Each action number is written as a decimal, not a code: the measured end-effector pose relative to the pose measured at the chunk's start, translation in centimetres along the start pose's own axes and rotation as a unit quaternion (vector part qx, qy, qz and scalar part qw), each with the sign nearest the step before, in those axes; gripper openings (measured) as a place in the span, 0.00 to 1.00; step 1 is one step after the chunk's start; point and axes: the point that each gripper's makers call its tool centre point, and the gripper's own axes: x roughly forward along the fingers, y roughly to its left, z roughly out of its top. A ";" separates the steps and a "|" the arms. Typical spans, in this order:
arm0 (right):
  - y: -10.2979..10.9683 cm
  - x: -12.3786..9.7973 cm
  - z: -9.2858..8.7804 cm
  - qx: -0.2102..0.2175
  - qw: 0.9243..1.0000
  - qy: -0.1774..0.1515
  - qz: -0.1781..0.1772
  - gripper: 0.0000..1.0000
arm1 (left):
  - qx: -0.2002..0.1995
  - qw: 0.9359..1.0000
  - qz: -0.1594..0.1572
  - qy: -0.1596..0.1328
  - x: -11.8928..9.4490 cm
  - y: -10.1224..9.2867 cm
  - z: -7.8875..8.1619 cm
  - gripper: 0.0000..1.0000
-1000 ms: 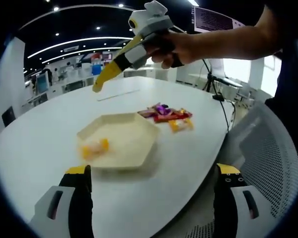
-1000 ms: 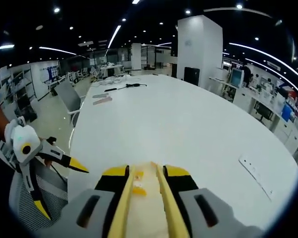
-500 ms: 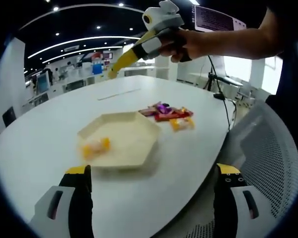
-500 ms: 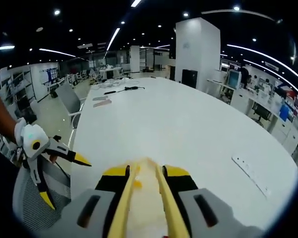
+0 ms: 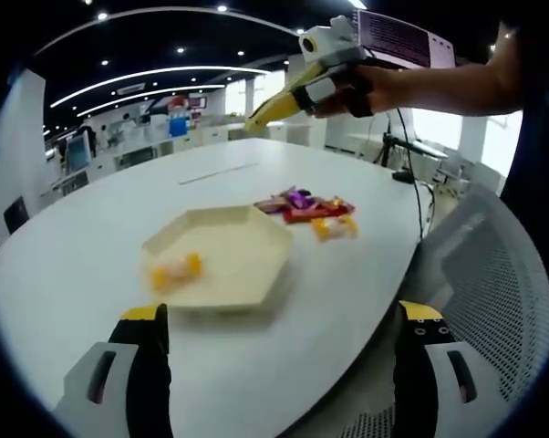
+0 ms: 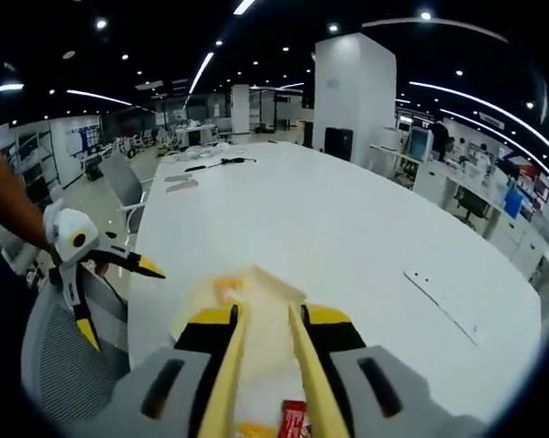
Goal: Place the target food into the container with the food tongs after gripping and lifting it, then release it inside without dropping or visibly crushing the food.
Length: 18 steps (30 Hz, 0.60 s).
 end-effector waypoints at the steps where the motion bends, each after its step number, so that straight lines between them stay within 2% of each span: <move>1: -0.3 -0.3 -0.1 -0.003 1.000 -0.001 -0.006 0.26 | 0.000 1.000 0.000 0.000 0.0 0.0 0.0 1.00; 9: -1.2 -2.5 -0.6 0.007 1.000 -0.011 -0.018 0.26 | 0.001 1.000 -0.003 0.000 0.0 -0.1 0.0 1.00; 11: -1.0 -3.2 -0.6 0.025 0.999 -0.018 -0.010 0.25 | 0.001 1.000 -0.003 0.000 0.0 -0.1 0.0 1.00; 13: -0.3 -3.7 -0.8 0.040 0.999 -0.020 0.012 0.26 | 0.000 1.000 -0.002 -0.001 0.0 -0.1 0.1 1.00; 14: -0.1 -4.2 -0.9 0.036 0.999 -0.024 0.020 0.25 | 0.000 1.000 -0.001 -0.001 0.0 -0.1 0.1 1.00; 18: -0.3 -5.8 -1.4 0.035 0.999 -0.029 0.008 0.25 | -0.002 1.000 0.002 -0.003 -0.1 0.0 0.1 1.00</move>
